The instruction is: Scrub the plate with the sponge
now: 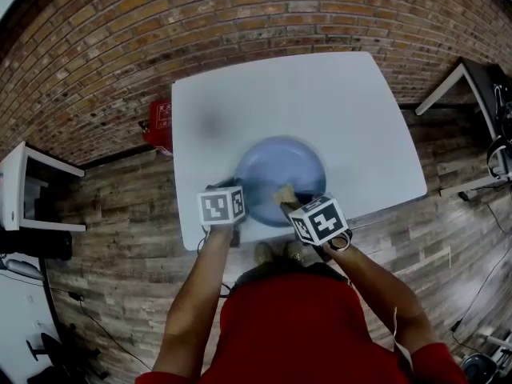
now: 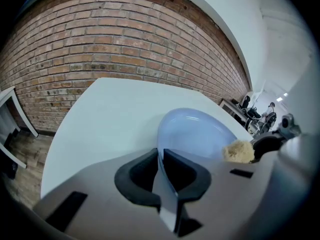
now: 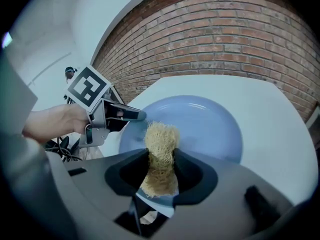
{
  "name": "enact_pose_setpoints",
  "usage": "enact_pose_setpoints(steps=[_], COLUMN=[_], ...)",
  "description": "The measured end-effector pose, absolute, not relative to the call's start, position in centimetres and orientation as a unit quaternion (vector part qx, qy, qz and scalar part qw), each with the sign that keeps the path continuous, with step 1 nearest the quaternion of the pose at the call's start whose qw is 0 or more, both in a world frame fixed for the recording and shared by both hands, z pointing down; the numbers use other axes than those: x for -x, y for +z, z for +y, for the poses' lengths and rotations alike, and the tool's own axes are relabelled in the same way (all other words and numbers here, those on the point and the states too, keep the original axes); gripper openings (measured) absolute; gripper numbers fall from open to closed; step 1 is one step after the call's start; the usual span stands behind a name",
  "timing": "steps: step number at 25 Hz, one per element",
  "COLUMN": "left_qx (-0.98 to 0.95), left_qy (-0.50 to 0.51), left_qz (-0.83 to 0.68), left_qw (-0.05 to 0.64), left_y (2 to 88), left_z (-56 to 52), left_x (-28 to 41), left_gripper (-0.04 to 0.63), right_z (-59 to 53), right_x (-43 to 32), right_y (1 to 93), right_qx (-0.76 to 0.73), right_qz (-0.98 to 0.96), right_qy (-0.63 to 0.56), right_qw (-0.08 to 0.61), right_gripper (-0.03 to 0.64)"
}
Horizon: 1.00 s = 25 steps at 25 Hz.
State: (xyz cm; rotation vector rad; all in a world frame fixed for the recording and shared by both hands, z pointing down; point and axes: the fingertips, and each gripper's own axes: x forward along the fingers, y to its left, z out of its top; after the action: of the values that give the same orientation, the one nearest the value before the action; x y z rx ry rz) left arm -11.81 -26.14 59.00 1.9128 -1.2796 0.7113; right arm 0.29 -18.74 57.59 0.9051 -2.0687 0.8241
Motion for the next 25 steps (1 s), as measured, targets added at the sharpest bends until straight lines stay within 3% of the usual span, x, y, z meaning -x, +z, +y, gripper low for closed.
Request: enact_pose_setpoints(steps=[15,21,25], left_qx=[-0.753,-0.775,-0.793], left_qy=[0.267,0.238,0.207], left_qz=[-0.492,-0.496,-0.51], left_qw=[0.346,0.309,0.26], left_y=[58.6,56.3,53.2], left_z=[-26.0,-25.8,-26.2], left_x=[11.7,12.0,11.6], left_gripper=[0.048,0.149,0.155], right_z=[-20.2,-21.3,-22.6], right_x=[-4.9,-4.1,-3.4], right_y=[56.8,55.0,53.3], right_qx=[-0.406,-0.406,-0.409], right_qz=[-0.783,-0.797,-0.81], right_qy=[0.325,0.326,0.312], right_qw=[0.341,0.307,0.283], right_gripper=[0.153,0.153,0.153])
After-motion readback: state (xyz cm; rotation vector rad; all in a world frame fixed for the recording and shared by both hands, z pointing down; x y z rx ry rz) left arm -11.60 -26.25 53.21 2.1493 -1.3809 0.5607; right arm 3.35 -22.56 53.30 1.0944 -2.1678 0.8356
